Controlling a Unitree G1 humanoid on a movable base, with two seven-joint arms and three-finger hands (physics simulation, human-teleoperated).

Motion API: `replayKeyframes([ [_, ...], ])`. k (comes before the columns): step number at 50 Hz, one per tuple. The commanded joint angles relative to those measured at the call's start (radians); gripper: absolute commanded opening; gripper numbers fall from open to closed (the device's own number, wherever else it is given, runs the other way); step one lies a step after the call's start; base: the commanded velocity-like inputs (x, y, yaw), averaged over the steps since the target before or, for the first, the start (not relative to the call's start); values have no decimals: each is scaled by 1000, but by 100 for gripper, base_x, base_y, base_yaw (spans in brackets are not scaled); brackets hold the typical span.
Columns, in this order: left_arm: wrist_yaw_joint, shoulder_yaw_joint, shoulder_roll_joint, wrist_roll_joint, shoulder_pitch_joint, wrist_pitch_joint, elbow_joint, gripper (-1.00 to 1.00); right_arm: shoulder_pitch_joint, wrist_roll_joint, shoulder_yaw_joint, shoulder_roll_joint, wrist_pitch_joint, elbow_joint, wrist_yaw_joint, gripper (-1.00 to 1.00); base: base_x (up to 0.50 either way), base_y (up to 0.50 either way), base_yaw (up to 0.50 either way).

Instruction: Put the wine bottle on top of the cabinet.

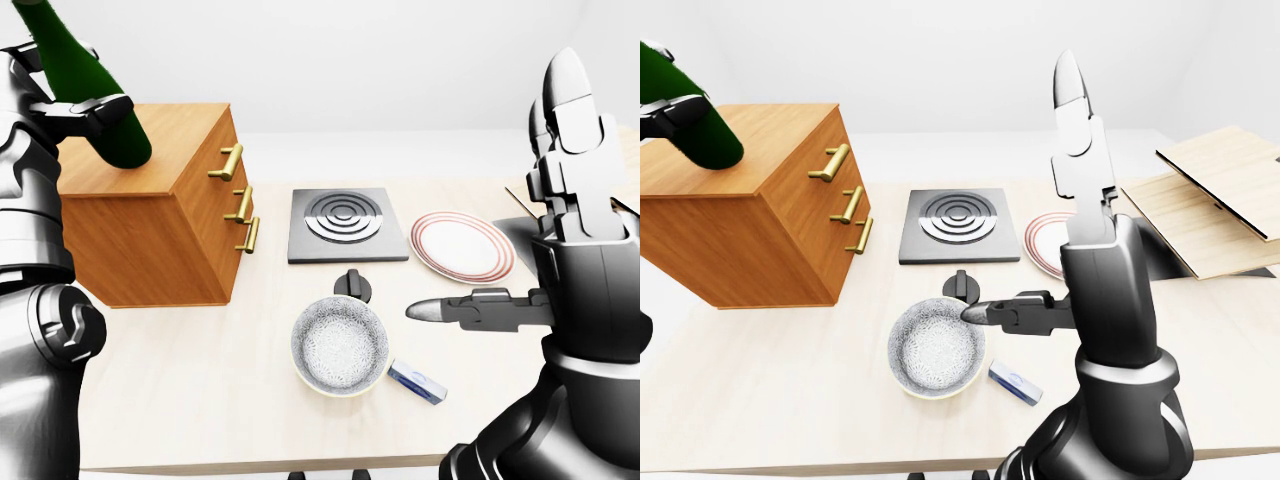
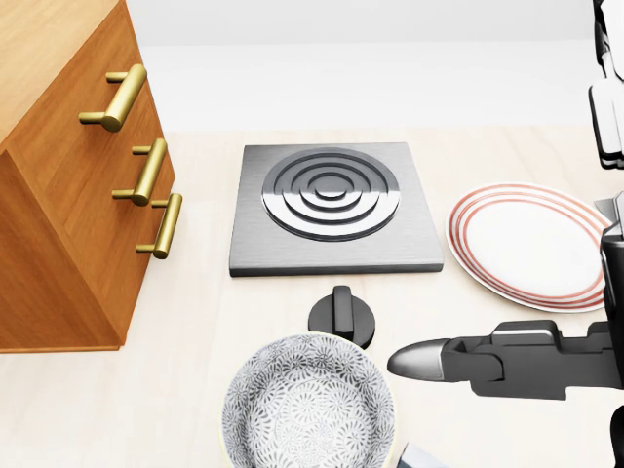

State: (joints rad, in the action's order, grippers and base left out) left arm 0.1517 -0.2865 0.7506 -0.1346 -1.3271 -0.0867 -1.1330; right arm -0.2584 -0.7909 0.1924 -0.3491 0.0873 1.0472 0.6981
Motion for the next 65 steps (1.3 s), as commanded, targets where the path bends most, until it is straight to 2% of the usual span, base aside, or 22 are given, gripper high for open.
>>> replayKeyframes([
  [1, -3, 26, -10, -28, 39, -1, -39, -40, -3, -2, 4, 0, 0, 0, 0, 100, 0, 0, 0],
  [9, -7, 27, -10, -24, 36, -1, -41, -36, 6, 6, 9, 0, 0, 0, 0, 100, 0, 0, 0],
  [10, -8, 26, -9, -25, 37, -1, -41, -20, 9, 7, 10, 0, 0, 0, 0, 100, 0, 0, 0],
  [11, -8, 26, -9, -25, 38, -1, -40, -20, 9, 7, 10, 0, 0, 0, 0, 100, 0, 0, 0],
  [12, -10, 26, -8, -24, 39, -1, -44, -10, 11, 13, 13, 0, 0, 0, 0, 100, 0, 0, 0],
  [15, -10, 24, -9, -24, 41, -1, -51, -8, 15, 17, 10, 0, 0, 0, 0, 100, 0, 0, 0],
  [17, -8, 26, -11, -23, 39, -1, -52, 5, 8, 10, 10, 0, 0, 0, 0, 100, 0, 0, 0],
  [20, -8, 26, -13, -21, 38, -1, -54, 38, 9, 6, 8, 0, 0, 0, 0, 100, 0, 0, 0],
  [21, -7, 26, -13, -21, 38, -1, -55, 42, 9, 8, 8, 0, 0, 0, 0, 100, 0, 0, 0],
  [46, -2, 25, -3, -23, 42, -1, -41, 44, 29, 13, 12, 0, 0, 0, 0, 100, 0, 0, 0],
  [47, -1, 25, 0, -22, 42, -1, -40, 52, 33, 17, 12, 0, 0, 0, 0, 100, 0, 0, 0],
  [48, -9, 34, 4, -9, 40, -1, -34, 100, 38, 21, 10, 0, 0, 0, 0, 100, 0, 0, 0],
  [65, -6, 29, 73, 7, -78, -1, 10, 100, 51, 29, 12, 0, 0, 0, 0, 100, 0, 0, 0],
])
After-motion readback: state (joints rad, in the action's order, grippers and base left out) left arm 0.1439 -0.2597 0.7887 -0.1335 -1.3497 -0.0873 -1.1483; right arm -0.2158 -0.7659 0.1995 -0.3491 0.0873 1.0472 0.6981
